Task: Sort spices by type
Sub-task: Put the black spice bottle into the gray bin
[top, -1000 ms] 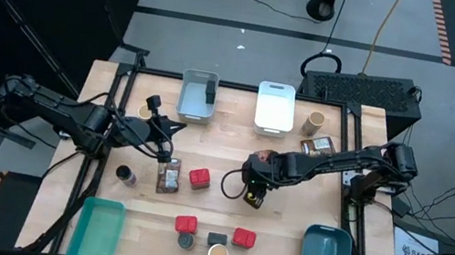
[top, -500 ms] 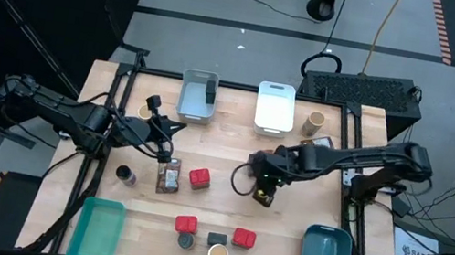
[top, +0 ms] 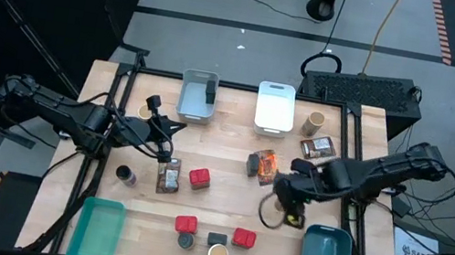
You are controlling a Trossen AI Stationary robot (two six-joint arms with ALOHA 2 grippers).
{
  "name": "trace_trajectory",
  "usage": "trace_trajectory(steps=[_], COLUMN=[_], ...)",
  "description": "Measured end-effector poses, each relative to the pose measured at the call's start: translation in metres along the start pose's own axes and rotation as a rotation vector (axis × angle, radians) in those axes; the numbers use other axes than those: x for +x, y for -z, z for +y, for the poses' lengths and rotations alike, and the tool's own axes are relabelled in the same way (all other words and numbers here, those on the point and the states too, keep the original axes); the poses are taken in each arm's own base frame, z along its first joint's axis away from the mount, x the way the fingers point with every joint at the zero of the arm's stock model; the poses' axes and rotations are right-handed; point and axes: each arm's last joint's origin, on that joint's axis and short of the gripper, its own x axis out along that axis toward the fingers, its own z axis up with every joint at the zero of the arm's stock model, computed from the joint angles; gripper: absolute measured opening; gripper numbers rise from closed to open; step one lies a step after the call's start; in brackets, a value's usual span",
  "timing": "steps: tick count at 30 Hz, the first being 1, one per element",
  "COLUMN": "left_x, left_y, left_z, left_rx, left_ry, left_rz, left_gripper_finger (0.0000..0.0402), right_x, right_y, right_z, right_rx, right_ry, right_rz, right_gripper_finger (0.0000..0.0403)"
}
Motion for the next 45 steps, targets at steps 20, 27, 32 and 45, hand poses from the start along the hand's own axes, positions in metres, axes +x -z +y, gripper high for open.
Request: trace_trajectory(steps=[20, 27, 32, 45], left_x=[0.000, 0.000, 0.000, 0.000], left_y=[-0.001, -0.003, -0.003, -0.005], left_z=[0.000, 0.000, 0.000, 0.001], left_rx=[-0.012, -0.024, -0.026, -0.036], left_ry=[-0.001, -0.002, -0.002, -0.004], left_rz=[-0.008, -0.027, -0.029, -0.043], left_gripper_finger=[0.0001, 0.0001, 0.0001, 0.0001], right_x=[-0.039, -0.046, -0.032, 0.027], right_y=[0.084, 0.110, 0.129, 0.155], right_z=[0.059, 0.077, 0.084, 0.085], right_rx=[0.116, 0.166, 0.231, 0.324], right_ry=[-0.011, -0.028, -0.015, -0.021], right_rz=[0.004, -0.035, -0.045, -0.031], right_gripper_finger=[0.0176, 0.0176, 0.0176, 0.0175])
